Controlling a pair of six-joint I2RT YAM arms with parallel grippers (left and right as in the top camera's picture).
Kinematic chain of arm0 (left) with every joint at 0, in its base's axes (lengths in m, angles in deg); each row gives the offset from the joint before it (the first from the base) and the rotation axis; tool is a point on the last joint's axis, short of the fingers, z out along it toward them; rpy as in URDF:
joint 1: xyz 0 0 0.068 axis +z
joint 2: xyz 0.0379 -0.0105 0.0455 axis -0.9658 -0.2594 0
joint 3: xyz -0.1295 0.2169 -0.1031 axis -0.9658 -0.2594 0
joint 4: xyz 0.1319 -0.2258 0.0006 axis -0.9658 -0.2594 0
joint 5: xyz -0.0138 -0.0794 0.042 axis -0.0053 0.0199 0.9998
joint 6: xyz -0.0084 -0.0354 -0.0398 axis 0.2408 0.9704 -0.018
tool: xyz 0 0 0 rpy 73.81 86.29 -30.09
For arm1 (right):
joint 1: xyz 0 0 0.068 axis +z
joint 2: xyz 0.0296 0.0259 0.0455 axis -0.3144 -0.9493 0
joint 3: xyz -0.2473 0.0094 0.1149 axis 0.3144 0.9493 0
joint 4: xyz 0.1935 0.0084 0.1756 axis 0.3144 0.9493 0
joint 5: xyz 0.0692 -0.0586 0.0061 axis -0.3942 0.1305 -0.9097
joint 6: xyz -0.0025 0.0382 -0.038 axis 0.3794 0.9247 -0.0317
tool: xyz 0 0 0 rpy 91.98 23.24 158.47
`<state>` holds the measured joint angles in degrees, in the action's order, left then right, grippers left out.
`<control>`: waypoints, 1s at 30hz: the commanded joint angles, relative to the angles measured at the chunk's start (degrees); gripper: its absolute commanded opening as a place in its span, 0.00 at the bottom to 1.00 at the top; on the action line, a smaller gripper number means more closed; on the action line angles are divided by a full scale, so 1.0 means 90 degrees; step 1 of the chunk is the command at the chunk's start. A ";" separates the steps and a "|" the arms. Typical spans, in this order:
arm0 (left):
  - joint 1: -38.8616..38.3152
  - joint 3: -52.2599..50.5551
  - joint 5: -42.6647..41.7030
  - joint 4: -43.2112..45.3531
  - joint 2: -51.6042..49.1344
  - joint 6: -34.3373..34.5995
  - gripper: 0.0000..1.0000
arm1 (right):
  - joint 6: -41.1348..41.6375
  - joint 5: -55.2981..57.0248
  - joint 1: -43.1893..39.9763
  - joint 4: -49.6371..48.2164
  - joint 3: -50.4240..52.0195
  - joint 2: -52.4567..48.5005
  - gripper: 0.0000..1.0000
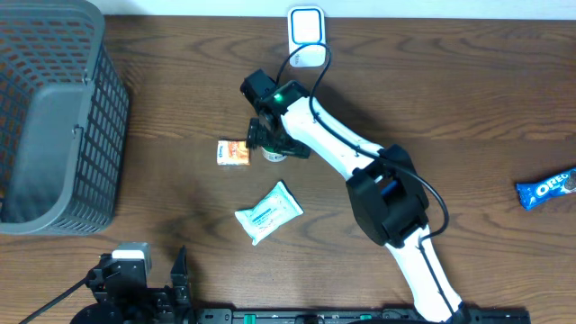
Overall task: Scan the item barcode
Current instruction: 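Reach right gripper to the green-capped jar and grasp it, then lift jar with right gripper and hold it at the scanner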
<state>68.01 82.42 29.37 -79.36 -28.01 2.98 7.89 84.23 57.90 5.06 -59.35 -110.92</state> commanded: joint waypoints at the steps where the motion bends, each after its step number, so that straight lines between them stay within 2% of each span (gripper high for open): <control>1: -0.0027 0.0012 0.0080 -0.0015 0.0039 -0.0041 0.98 | 0.0124 -0.0017 -0.0012 -0.0056 -0.0036 0.0068 0.74; 2: -0.0027 0.0012 0.0080 -0.0015 0.0039 -0.0041 0.98 | 0.0138 -0.0024 -0.0024 -0.0036 -0.0032 0.0068 0.63; 4: -0.0027 0.0012 0.0080 -0.0015 0.0039 -0.0041 0.98 | 0.0138 -0.0046 -0.0024 -0.0036 -0.0034 0.0068 0.55; 8: -0.0027 0.0012 0.0080 -0.0015 0.0039 -0.0041 0.98 | 0.0104 -0.0226 -0.0058 0.0153 -0.0087 0.0100 0.47; 11: -0.0027 0.0012 0.0080 -0.0015 0.0039 -0.0041 0.98 | -0.0206 -0.0452 -0.0233 0.0896 -0.0559 0.0240 0.42; 15: -0.0027 0.0012 0.0080 -0.0015 0.0039 -0.0041 0.98 | -0.0848 -0.0656 -0.0714 0.2526 -0.1593 0.0614 0.43; 20: -0.0027 0.0012 0.0080 -0.0015 0.0039 -0.0041 0.98 | -0.1103 -0.0770 -0.1246 0.4165 -0.2327 0.0937 0.45; 21: -0.0027 0.0015 0.0080 -0.0015 0.0039 -0.0041 0.98 | -0.1756 -0.1452 -0.1413 0.4153 -0.2319 0.1066 0.44; 24: -0.0027 0.0012 0.0080 -0.0015 0.0039 -0.0041 0.98 | -0.2108 -0.2472 -0.1671 0.4155 -0.2319 0.1156 0.43; 30: -0.0027 0.0012 0.0080 -0.0012 0.0039 -0.0041 0.98 | -0.2234 -0.2591 -0.1746 0.4155 -0.2319 0.1156 0.40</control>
<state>68.01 82.42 29.37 -79.36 -28.01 2.98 -9.55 64.69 41.98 42.30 -79.54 -100.96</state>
